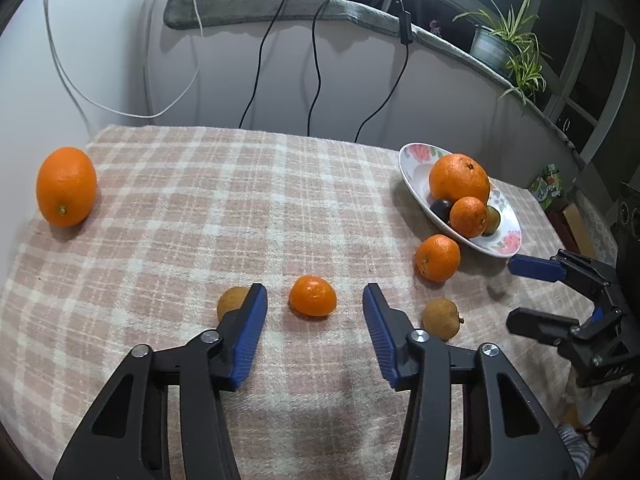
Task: Organize fruits
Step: 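Withdraw both tools from the plate toward the remaining fruits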
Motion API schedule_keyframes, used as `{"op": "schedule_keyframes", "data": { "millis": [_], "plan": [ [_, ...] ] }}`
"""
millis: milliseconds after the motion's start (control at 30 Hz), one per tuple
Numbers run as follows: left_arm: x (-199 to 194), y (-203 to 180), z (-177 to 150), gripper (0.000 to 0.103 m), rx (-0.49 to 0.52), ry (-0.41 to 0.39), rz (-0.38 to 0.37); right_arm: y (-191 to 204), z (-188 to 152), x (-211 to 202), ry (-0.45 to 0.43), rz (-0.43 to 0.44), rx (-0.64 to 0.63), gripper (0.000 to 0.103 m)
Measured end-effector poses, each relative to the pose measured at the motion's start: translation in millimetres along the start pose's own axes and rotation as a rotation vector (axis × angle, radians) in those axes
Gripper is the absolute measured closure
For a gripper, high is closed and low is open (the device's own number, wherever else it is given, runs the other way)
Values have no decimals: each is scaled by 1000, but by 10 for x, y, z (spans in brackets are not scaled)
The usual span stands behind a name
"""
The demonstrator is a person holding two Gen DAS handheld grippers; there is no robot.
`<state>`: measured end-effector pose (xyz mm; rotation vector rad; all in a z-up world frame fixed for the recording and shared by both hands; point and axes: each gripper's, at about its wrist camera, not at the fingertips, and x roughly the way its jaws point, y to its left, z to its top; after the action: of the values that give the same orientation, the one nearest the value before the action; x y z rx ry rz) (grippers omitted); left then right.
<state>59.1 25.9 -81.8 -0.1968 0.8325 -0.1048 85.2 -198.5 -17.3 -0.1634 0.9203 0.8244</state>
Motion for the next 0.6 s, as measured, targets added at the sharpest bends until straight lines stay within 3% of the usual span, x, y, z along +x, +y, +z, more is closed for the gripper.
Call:
{"op": "schedule_keyframes", "data": {
  "millis": [167,600],
  "plan": [
    [38,-136,-1,61,79,8,19,43,6,133,30,26,2,40],
    [192,-232,31,69,170,29,88,115,22,383,85,59,0,55]
  ]
}}
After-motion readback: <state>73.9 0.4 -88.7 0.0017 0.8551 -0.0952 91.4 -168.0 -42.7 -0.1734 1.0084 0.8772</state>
